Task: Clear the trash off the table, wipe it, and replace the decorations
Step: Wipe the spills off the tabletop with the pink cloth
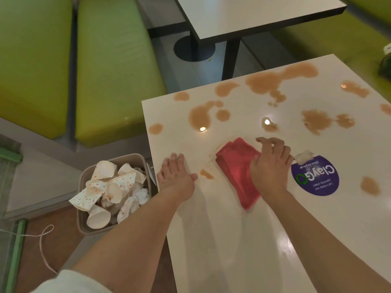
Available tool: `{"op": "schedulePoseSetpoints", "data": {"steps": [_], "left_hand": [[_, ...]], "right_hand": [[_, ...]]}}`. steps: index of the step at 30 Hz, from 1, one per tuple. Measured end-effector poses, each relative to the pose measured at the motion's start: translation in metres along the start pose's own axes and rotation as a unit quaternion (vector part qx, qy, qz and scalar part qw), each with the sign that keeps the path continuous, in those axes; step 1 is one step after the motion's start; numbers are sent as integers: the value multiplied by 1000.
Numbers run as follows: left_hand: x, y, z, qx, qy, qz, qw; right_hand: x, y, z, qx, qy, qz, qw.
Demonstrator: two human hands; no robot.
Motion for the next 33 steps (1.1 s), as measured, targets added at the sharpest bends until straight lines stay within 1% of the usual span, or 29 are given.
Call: {"op": "schedulePoseSetpoints", "data": {"steps": [1, 2, 3, 5, 6, 8, 9, 12, 13, 14, 16, 17, 19, 21, 23, 25, 26, 27, 28, 30, 31, 33], "left_hand": [[0, 0, 0, 3, 0, -1, 1000], [0, 0, 0, 6, 1, 0, 1000], [-1, 1, 0, 8, 1, 3, 1000], [-1, 0, 0, 6, 3, 6, 1000], [-1, 0, 0, 5, 7, 7, 1000], [-1, 0, 0, 2, 13, 9, 1000], [-1, 0, -1, 1, 15, 9, 1000], [0, 0, -1, -3, 14, 5, 1000], [0, -1, -2, -5, 16, 5, 1000], [1, -1, -2, -9, 17, 4, 1000], [3, -1, -3, -16, 19, -4, 1000], [3, -1, -3, -17, 19, -10, 1000], [5, 0, -2, -16, 14, -13, 1000], [7, -1, -1, -14, 10, -14, 1000], [7, -1, 0, -10, 12, -21, 1000], [7, -1, 3, -3, 13, -28, 999], [8, 0, 6, -2, 17, -34, 999], [10, 1, 10, -10, 25, -45, 999], [14, 2, 16, -25, 37, -65, 997], [24, 3, 28, -66, 47, -113, 990], [30, 3, 34, -79, 45, -129, 988], [40, 1, 41, -97, 40, -134, 985]], "right_hand": [[8, 3, 1, 14, -30, 59, 998], [14, 6, -2, 50, -63, 125, 989], [18, 11, -7, 107, -86, 175, 975], [20, 21, -22, 215, -71, 218, 949], [19, 24, -31, 231, -40, 230, 945], [23, 20, -46, 228, 19, 243, 942], [28, 14, -51, 232, 27, 234, 944], [51, -12, -58, 226, 5, 132, 965], [61, -16, -60, 220, 5, 114, 969], [72, -13, -61, 222, 4, 118, 968], [87, 13, -62, 242, -7, 183, 953], [86, 30, -63, 249, -3, 219, 943], [68, 48, -61, 250, 15, 239, 938], [46, 32, -59, 227, 25, 198, 953], [34, 2, -60, 213, 36, 122, 969], [45, -15, -62, 198, 33, 70, 977], [58, -10, -63, 192, 27, 67, 979], [71, 2, -64, 194, 18, 90, 977], [82, 22, -65, 206, 10, 134, 969], [89, 61, -65, 238, 15, 218, 946], [85, 67, -63, 251, 18, 239, 938], [74, 49, -64, 242, 27, 238, 940]]}}
Point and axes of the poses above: each hand's wrist, its own y-axis away from the middle knuckle, its own z-axis out of the back of the hand, x = y × z, the point moved 3 cm from there along -y, towards the middle knuckle, and after that the axes turned 12 degrees about x, right-handed, at the moved point
